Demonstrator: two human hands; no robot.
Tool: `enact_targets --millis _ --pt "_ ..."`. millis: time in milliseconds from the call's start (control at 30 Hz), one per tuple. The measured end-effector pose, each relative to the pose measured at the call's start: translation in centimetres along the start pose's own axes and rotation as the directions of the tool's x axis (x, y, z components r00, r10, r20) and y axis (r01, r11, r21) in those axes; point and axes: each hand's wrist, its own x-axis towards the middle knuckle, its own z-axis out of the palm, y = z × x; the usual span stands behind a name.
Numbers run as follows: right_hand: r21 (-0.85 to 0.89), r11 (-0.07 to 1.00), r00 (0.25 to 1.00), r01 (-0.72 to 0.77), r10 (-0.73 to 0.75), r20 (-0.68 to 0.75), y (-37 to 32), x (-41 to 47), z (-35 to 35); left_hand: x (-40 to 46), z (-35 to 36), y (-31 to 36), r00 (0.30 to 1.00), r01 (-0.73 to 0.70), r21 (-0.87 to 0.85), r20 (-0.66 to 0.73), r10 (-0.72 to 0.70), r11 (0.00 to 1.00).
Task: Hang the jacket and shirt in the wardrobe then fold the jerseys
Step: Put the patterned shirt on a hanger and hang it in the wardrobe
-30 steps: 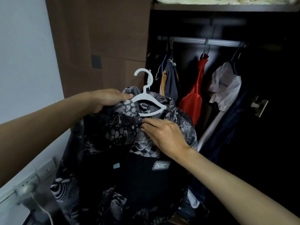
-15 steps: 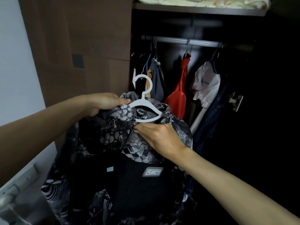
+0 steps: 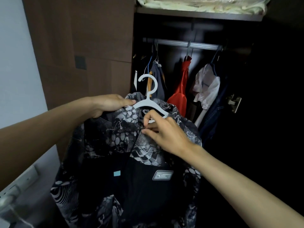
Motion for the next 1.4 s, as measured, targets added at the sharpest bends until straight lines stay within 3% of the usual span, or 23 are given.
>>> enact_targets --millis 67,133,200,233,300,367,433,500,567,633,667,700,733,767,800,833,967,1133,1200,1233,1300,1333,1400 --pt "0.2 0.97 0.988 -0.141 0.124 0.097 -0.2 0.5 -1.6 -0.5 -0.1 -0.2 0.999 -0.028 -0.001 0.017 0.028 1.0" --pt "0.296 0.928 0.969 -0.227 0.244 -0.022 -0.2 1.3 -3.4 -0.7 0.1 -0.2 0.997 -0.076 -0.023 0.026 0.076 0.997" --pt "0.236 0.928 0.907 -0.289 0.345 -0.243 0.9 2.7 -4.8 -1.1 0.6 0.1 0.989 -0.148 0.013 0.024 0.148 0.989" --pt "0.199 0.926 0.882 -0.321 0.369 -0.293 1.5 3.4 -5.3 -1.2 0.8 0.4 0.98 -0.2 0.048 0.019 0.199 0.979" --pt "0.269 0.909 0.886 -0.317 0.386 -0.259 2.5 4.8 -5.9 -1.2 1.1 0.9 0.953 -0.298 0.163 -0.001 0.302 0.941" --pt "0.421 0.874 0.909 -0.244 0.357 -0.216 3.0 5.6 -6.4 -1.1 1.0 1.1 0.916 -0.334 0.403 -0.074 0.394 0.852" --pt "0.472 0.859 0.937 -0.197 0.306 -0.166 3.1 5.7 -6.9 -1.1 0.5 1.0 0.855 -0.292 0.65 -0.152 0.496 0.702" --pt "0.386 0.899 0.956 -0.208 0.271 -0.116 3.3 5.6 -7.2 -1.2 0.1 0.7 0.795 -0.237 0.785 -0.181 0.579 0.572" --pt "0.254 0.94 0.961 -0.229 0.26 -0.095 3.3 5.5 -7.4 -1.3 -0.2 0.2 0.762 -0.151 0.846 -0.23 0.605 0.512" --pt "0.264 0.936 0.964 -0.231 0.257 -0.069 3.2 5.6 -7.2 -1.4 -0.1 0.1 0.768 -0.081 0.832 -0.299 0.566 0.549" --pt "0.29 0.929 0.965 -0.231 0.257 -0.055 3.1 5.8 -6.9 -1.4 0.0 0.4 0.8 -0.089 0.761 -0.329 0.501 0.642" --pt "0.313 0.921 0.966 -0.232 0.257 -0.04 3.0 6.0 -6.6 -1.4 0.1 0.8 0.851 -0.142 0.603 -0.331 0.408 0.785" --pt "0.332 0.914 0.967 -0.234 0.256 -0.023 2.8 6.2 -6.3 -1.4 0.2 1.3 0.905 -0.211 0.337 -0.286 0.314 0.918" --pt "0.352 0.905 0.966 -0.238 0.257 -0.006 2.7 6.4 -6.1 -1.6 0.3 2.0 0.959 -0.222 0.044 -0.171 0.227 0.974" --pt "0.371 0.895 0.964 -0.247 0.265 0.004 2.6 6.5 -5.9 -2.0 0.3 2.4 0.979 -0.204 -0.185 -0.049 0.198 0.961" --pt "0.393 0.884 0.961 -0.255 0.276 0.004 2.6 6.4 -5.9 -2.1 0.1 2.3 0.972 -0.215 -0.282 0.029 0.232 0.935" --pt "0.43 0.87 0.955 -0.242 0.292 -0.055 2.4 6.3 -6.5 -2.1 -1.0 0.1 0.893 -0.429 -0.21 0.048 0.447 0.878" --pt "0.383 0.895 0.961 -0.23 0.271 -0.055 2.0 6.4 -6.7 -1.5 0.1 -1.2 0.914 -0.36 -0.232 0.108 0.392 0.904" --pt "0.333 0.914 0.957 -0.231 0.274 -0.09 2.0 6.4 -6.8 -0.6 0.5 -1.7 0.92 -0.38 -0.082 0.067 0.385 0.921" --pt "0.31 0.923 0.956 -0.23 0.273 -0.104 2.1 6.3 -7.0 -0.4 0.6 -1.9 0.918 -0.396 0.081 0.041 0.394 0.915" --pt "0.297 0.929 0.956 -0.223 0.268 -0.122 2.2 6.1 -7.3 0.4 0.8 -2.9 0.902 -0.412 0.4 0.05 0.429 0.819" --pt "0.294 0.93 0.955 -0.22 0.266 -0.129 2.2 5.9 -7.4 0.9 0.8 -3.5 0.892 -0.427 0.453 0.073 0.445 0.782" --pt "0.282 0.935 0.955 -0.216 0.263 -0.14 2.0 5.6 -7.7 1.2 1.0 -4.0 0.87 -0.486 0.378 0.121 0.478 0.788"
